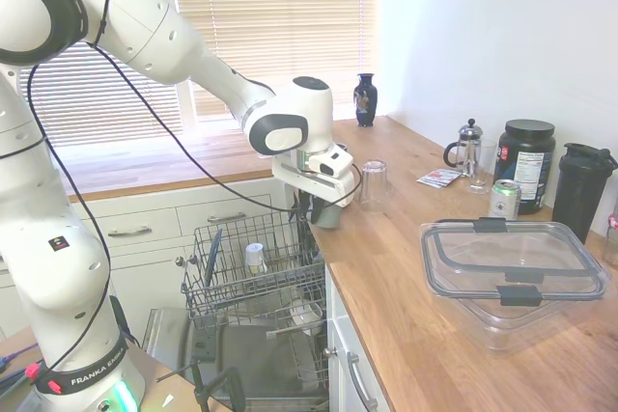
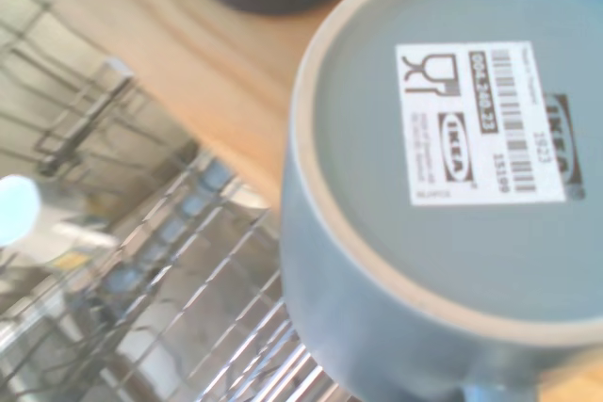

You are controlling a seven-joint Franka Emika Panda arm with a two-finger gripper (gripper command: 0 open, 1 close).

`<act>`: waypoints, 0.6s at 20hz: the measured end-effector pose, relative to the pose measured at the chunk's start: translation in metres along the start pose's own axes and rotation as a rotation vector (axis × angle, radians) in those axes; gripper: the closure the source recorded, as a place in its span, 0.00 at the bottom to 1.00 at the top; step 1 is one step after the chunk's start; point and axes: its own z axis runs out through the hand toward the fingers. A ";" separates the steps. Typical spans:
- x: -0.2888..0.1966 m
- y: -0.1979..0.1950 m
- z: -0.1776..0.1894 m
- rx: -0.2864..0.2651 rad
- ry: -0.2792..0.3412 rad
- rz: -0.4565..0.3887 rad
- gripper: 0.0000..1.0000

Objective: Unload a mug from dishwasher

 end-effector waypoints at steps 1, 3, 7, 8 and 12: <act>0.003 0.000 0.005 -0.007 0.006 0.007 1.00; 0.012 -0.001 0.015 -0.019 0.020 0.019 1.00; 0.027 0.000 0.028 -0.035 0.029 0.040 1.00; 0.032 0.002 0.028 -0.035 0.032 0.048 1.00; 0.046 0.011 0.027 -0.039 0.044 0.076 1.00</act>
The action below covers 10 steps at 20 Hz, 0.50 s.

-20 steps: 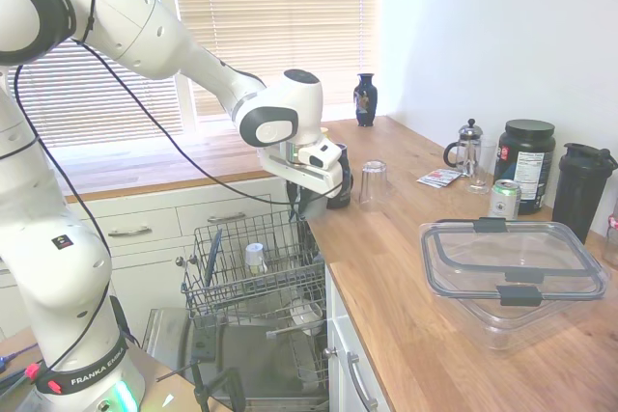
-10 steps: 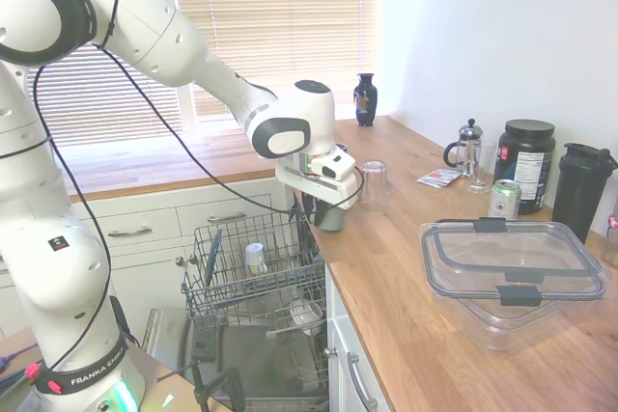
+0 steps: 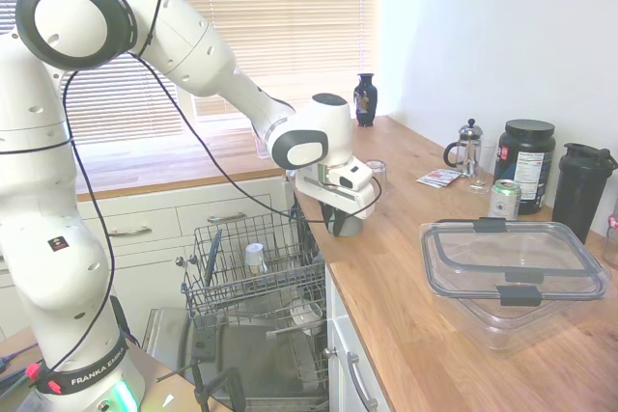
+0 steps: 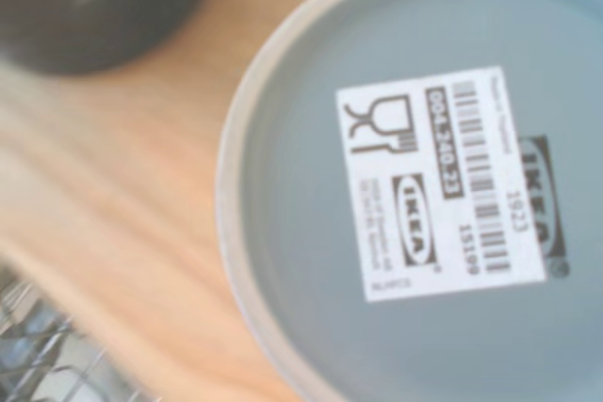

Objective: Unload a mug from dishwasher

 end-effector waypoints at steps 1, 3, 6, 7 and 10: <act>0.002 0.000 0.000 -0.001 0.001 0.003 1.00; 0.003 -0.001 0.001 -0.003 0.002 0.010 1.00; 0.003 -0.003 0.000 -0.008 0.003 0.019 1.00; 0.004 -0.004 -0.001 -0.009 0.001 0.024 1.00; 0.006 -0.007 -0.005 -0.011 -0.014 0.040 0.00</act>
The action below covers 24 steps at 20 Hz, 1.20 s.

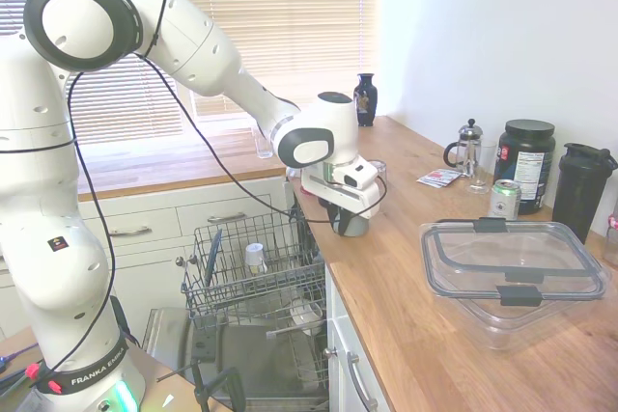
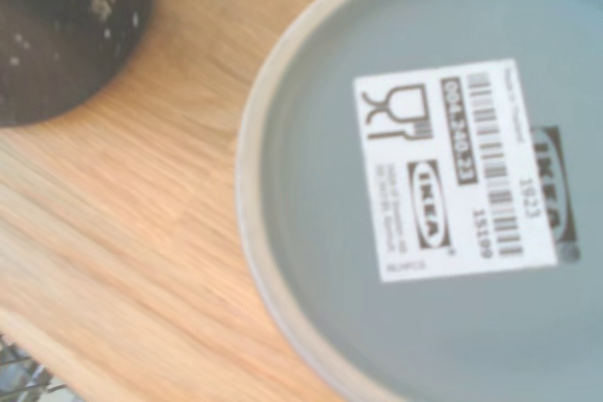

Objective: Unload a mug from dishwasher

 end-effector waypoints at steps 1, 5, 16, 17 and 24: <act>0.000 -0.001 -0.001 -0.001 -0.006 0.003 0.00; 0.001 -0.003 -0.003 -0.003 -0.015 0.010 0.00; 0.001 -0.010 -0.001 -0.006 -0.015 0.011 0.00; 0.001 -0.010 -0.001 -0.006 -0.015 0.012 0.00; -0.004 -0.015 -0.039 0.036 0.005 0.000 0.00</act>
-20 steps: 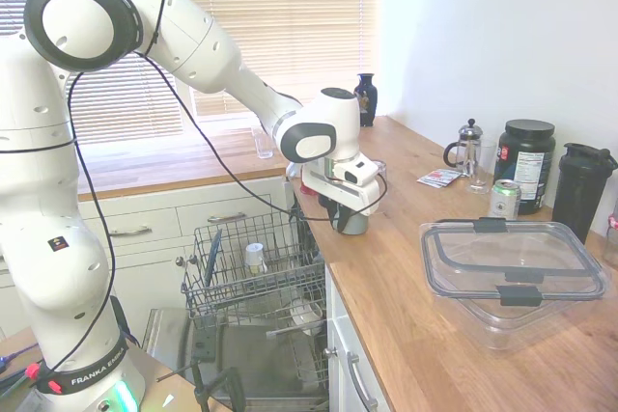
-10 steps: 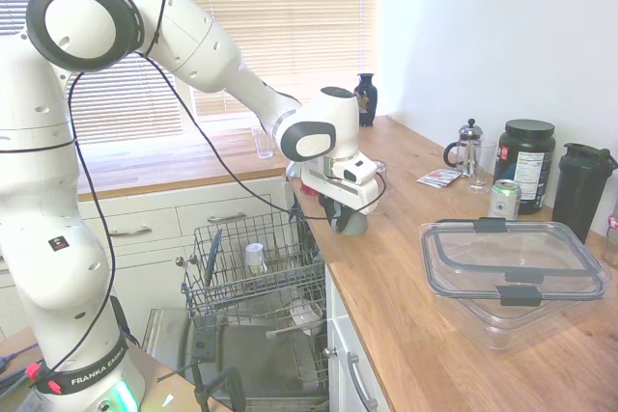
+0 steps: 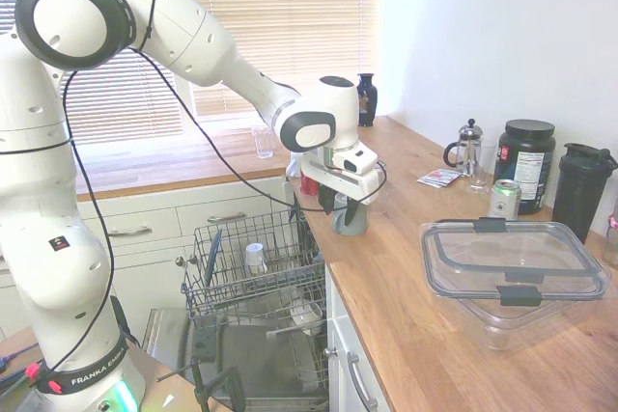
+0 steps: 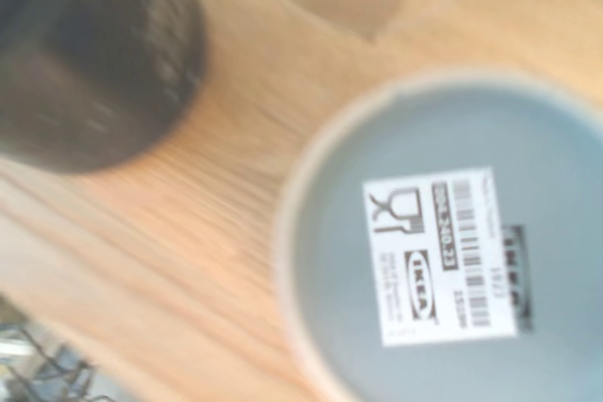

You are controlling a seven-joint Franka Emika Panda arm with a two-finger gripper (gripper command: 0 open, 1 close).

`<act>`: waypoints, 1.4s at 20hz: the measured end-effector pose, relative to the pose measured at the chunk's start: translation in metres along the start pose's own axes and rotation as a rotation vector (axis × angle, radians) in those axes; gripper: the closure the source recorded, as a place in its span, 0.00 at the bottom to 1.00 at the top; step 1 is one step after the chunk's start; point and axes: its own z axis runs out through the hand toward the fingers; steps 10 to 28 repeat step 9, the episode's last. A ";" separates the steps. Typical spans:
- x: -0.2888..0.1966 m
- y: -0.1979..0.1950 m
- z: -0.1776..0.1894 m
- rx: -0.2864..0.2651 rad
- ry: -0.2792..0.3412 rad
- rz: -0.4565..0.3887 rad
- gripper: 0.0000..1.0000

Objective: Unload a mug from dishwasher

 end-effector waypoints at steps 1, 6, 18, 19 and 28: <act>-0.006 0.001 -0.014 0.016 0.006 -0.004 0.00; -0.054 0.027 -0.069 0.092 0.043 -0.045 0.00; -0.090 0.039 -0.087 0.105 0.075 -0.087 0.00; -0.090 0.039 -0.087 0.105 0.075 -0.087 0.00; -0.090 0.039 -0.087 0.105 0.075 -0.087 0.00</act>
